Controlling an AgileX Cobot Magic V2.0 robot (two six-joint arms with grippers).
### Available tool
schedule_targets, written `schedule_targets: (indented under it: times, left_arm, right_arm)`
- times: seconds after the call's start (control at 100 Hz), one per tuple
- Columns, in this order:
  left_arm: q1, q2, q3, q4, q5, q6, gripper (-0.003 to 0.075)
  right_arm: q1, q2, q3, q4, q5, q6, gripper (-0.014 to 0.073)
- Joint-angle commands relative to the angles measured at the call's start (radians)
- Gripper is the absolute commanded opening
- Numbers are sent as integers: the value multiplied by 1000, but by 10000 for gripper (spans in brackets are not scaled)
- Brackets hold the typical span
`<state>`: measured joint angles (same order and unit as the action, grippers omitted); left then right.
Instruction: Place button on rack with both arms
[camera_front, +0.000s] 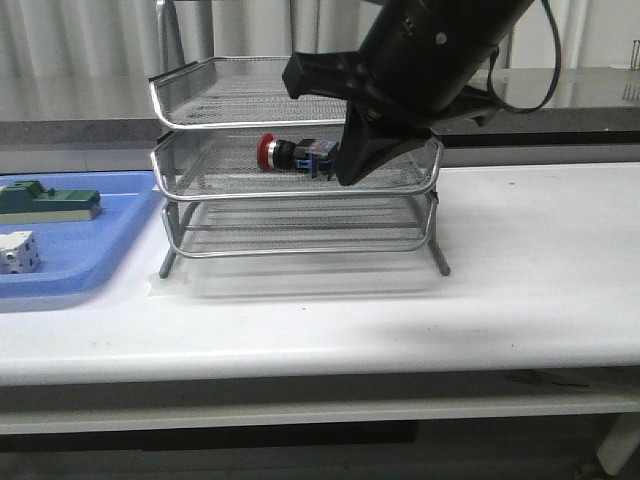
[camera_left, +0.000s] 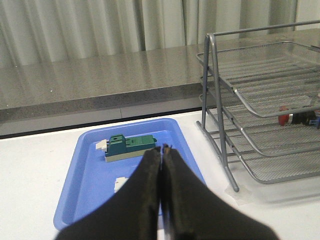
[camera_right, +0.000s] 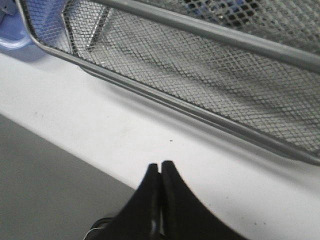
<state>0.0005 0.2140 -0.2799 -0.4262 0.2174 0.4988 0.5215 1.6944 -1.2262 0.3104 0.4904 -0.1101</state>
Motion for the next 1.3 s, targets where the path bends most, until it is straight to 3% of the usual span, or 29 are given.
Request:
schedule_targets:
  times: [0.0,0.61,1.07,1.29]
  left_arm:
    - [1,9,-27,-17,-79,-10,-21]
    - [1,9,-27,-17,-79,-10,-21]
    - [1,9,-27,-17,-79,-10,-21]
    - [1,9,-27,-17,-79,-10,-21]
  right_arm:
    - [-19,-99,3,-25,-11,-2,-57]
    - [-322,-640,350,-70,-27,-2,-57]
    - [-397,-1162,642,-110,-59,-2,-57]
    - [-399,-1343,691,-145,-32,-2,-57]
